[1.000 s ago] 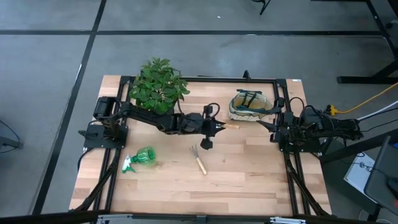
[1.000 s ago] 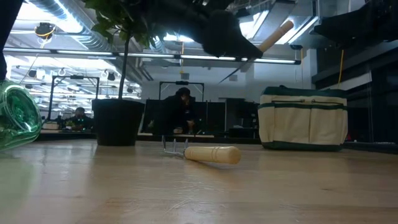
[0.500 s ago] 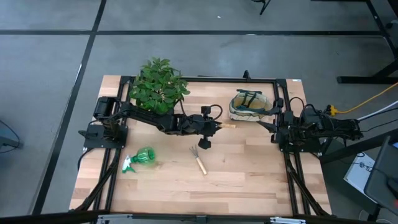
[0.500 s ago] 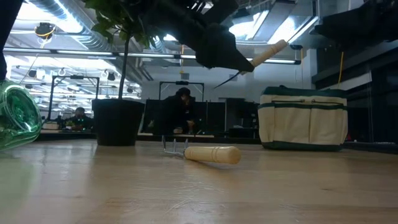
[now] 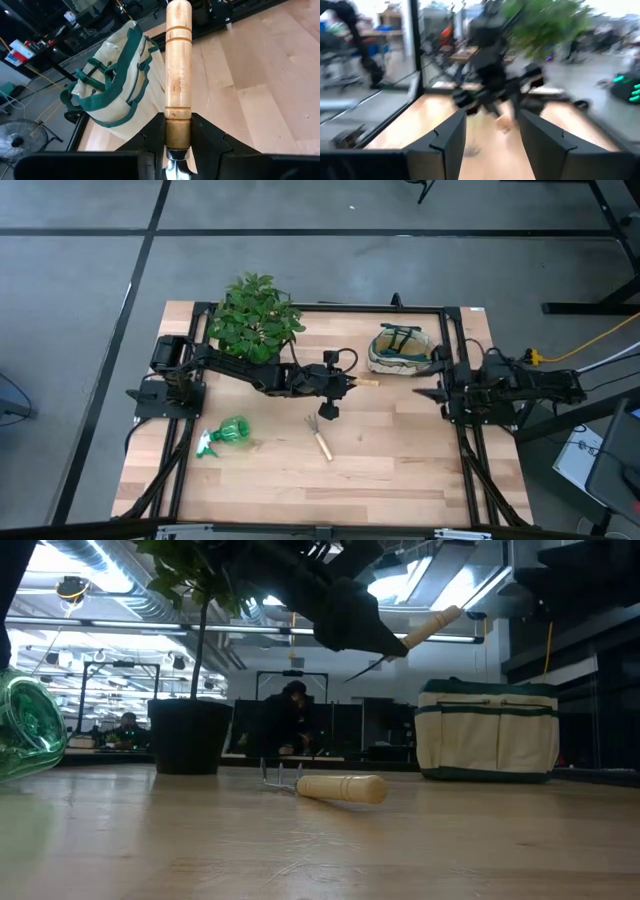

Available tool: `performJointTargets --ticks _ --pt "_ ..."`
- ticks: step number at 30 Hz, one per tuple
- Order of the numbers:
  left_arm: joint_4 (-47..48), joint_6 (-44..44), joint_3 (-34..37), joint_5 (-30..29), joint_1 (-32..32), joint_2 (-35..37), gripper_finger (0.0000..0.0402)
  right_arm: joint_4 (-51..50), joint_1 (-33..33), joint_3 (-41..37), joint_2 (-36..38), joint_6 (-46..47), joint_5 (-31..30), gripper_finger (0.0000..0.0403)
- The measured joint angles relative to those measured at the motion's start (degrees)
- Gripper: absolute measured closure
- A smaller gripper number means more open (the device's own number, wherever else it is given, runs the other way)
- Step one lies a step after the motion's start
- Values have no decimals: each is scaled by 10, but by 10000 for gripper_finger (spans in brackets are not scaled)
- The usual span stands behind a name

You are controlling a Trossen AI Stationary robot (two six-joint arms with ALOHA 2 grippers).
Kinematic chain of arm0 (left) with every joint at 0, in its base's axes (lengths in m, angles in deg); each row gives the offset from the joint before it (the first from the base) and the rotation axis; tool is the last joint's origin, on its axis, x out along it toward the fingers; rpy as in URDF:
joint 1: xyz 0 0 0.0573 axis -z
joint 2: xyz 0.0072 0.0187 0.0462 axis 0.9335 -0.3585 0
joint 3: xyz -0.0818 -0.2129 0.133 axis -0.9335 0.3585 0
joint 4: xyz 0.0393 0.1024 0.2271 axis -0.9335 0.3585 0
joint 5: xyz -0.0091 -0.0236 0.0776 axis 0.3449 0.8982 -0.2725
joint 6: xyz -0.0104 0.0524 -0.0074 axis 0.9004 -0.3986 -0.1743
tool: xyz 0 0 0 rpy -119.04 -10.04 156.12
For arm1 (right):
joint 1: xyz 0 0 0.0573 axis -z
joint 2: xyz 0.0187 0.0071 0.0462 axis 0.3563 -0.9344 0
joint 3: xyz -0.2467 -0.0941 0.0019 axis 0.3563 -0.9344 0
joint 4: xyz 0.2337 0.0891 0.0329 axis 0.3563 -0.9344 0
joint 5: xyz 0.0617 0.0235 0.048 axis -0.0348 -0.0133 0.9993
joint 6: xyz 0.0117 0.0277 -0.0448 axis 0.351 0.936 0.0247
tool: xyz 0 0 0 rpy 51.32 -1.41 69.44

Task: Pick & Place Garden tools in Gardening bag
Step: Put the brown trowel into the white gardening bag

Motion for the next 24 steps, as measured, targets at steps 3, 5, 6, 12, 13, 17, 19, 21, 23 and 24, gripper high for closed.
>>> performJointTargets --ticks 3,5,6,12,13,17,19,21,23,24 --pt "0 0 0 0 0 0 332 19 0 0 -39 -8 29 217" --pt "-1 0 0 0 0 0 332 43 -1 0 -73 -16 31 217" --pt "-3 0 0 0 0 0 332 55 -1 0 -92 -25 31 217" --pt "-14 -1 0 0 0 0 331 148 -1 0 -217 -46 12 217" --pt "-14 -1 0 0 0 0 331 167 -1 0 -235 -46 4 217" --pt "-14 -2 0 0 0 0 331 233 -1 0 -291 -46 -27 217" --pt "-14 -2 0 0 0 0 331 257 -1 0 -314 -46 -42 217" --pt "-14 -2 0 0 0 0 331 272 -1 0 -336 -45 -57 217" --pt "-14 -2 0 0 0 0 331 283 -1 0 -355 -45 -65 217" --pt "-14 -2 0 0 0 0 331 289 -1 0 -364 -45 -68 217"
